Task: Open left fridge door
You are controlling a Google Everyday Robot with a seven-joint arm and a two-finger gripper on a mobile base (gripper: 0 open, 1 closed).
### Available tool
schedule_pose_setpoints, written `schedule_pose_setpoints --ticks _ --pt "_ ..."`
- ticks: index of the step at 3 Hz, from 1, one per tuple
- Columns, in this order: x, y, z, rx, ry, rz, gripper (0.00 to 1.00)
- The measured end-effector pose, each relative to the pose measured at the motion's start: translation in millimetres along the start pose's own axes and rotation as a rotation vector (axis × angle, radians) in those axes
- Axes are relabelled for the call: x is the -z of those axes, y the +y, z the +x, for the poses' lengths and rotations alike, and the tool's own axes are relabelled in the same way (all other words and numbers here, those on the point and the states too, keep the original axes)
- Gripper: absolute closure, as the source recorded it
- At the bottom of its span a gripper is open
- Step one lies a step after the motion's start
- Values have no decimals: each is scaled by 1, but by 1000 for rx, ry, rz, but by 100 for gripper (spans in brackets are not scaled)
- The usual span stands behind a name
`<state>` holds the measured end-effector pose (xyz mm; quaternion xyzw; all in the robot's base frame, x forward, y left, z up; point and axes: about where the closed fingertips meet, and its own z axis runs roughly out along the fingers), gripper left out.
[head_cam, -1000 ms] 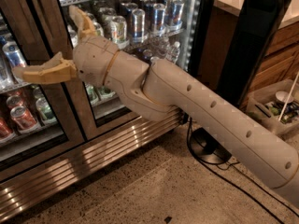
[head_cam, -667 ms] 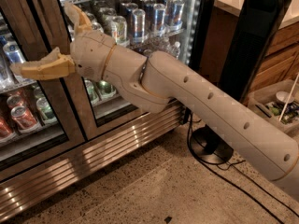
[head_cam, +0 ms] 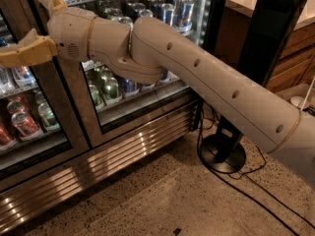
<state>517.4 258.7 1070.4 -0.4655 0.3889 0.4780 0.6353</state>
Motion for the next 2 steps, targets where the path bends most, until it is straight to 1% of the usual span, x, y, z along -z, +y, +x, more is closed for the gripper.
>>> schedule_pose_setpoints --ticks 1,2 --pt "0 -3 10 -22 15 1 0" --pt "-5 -1 17 -75 49 3 0"
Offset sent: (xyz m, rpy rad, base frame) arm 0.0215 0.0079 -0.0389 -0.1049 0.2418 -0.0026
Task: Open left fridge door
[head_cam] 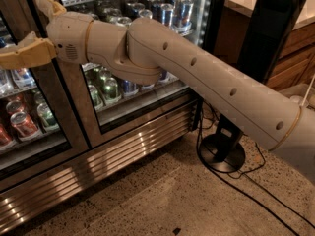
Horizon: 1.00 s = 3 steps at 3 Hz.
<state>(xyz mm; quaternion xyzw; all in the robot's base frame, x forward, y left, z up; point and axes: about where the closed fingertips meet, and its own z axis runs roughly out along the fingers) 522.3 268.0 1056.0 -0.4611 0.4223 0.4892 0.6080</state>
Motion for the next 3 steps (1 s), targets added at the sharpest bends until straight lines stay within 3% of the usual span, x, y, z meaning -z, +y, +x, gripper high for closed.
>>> schedule_pose_setpoints --ticks 1,3 --pt "-11 -3 26 -102 32 8 0" --pt "-11 -5 33 -124 17 5 0"
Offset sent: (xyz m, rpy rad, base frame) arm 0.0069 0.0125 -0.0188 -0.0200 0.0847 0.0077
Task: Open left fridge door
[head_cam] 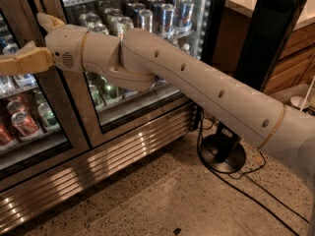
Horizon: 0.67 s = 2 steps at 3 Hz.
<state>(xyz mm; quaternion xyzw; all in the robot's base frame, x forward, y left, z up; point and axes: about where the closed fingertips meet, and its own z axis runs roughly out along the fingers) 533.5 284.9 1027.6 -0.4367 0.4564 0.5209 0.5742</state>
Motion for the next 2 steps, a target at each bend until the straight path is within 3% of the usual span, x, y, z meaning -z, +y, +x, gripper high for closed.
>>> schedule_pose_setpoints --ticks 1,2 --pt "-10 1 -3 33 -12 -2 0" --pt "-26 6 13 56 94 66 0"
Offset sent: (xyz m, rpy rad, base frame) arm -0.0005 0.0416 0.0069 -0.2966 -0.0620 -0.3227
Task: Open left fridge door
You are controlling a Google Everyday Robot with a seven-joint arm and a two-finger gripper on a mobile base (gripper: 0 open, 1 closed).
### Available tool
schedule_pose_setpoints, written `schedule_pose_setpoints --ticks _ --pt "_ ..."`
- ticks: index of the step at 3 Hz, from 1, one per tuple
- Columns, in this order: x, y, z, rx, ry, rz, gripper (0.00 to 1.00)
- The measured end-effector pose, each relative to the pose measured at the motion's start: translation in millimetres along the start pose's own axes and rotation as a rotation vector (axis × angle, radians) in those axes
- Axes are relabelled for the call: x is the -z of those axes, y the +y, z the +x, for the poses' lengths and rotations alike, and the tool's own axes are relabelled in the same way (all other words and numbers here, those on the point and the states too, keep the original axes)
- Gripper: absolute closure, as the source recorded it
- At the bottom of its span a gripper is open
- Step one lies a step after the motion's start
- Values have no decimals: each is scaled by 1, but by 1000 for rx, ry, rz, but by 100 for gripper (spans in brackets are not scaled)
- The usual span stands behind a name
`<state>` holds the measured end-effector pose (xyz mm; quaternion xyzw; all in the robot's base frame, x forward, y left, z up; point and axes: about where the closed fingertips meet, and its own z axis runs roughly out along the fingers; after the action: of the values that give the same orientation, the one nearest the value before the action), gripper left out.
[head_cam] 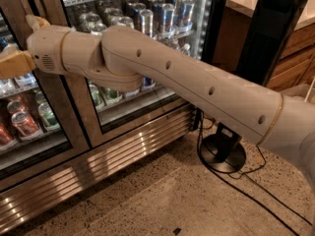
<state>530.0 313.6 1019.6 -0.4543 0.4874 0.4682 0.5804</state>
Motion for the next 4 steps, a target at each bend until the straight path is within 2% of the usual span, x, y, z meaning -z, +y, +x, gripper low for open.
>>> schedule_pose_setpoints --ticks 1,3,4 --pt "0 -3 -27 50 10 71 0" --pt "-3 -5 -37 62 30 41 0" --pt "-11 2 -41 76 30 -12 0"
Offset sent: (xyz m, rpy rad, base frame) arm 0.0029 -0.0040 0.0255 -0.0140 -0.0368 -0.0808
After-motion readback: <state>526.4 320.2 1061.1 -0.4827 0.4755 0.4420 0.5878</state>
